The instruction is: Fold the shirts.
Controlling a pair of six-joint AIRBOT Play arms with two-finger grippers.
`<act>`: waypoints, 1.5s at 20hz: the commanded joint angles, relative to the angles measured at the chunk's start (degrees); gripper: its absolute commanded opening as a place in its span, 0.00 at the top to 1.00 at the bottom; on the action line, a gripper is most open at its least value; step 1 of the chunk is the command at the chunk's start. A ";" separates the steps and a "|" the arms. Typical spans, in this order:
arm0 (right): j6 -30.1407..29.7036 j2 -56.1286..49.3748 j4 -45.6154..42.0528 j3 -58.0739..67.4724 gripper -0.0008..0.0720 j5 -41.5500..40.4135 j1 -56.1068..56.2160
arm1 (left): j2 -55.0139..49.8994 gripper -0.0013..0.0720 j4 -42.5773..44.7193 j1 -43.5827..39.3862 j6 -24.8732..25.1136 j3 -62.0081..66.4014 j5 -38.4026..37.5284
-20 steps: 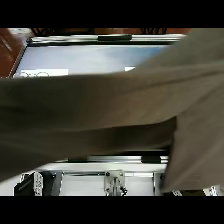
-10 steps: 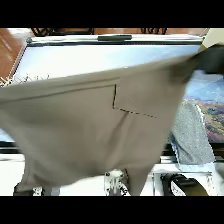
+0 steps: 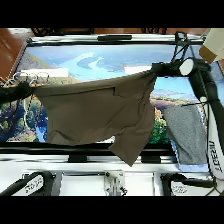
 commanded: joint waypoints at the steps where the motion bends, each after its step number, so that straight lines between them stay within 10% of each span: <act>1: 0.04 -5.27 0.66 -0.28 0.90 -9.84 -0.13 | -13.92 0.94 -0.48 -5.68 0.17 6.62 13.79; 7: 1.22 -9.51 0.52 -0.28 0.90 -1.01 -0.35 | -23.08 0.94 -0.20 -5.86 0.22 10.73 7.13; 15: 1.70 -6.54 -0.81 -1.79 0.90 27.21 -0.48 | -20.79 0.94 7.04 -0.15 0.13 8.31 -23.96; 30: 6.62 -9.27 -1.70 -4.74 0.85 23.15 -0.48 | -24.83 0.93 5.09 2.84 -0.50 5.29 -22.18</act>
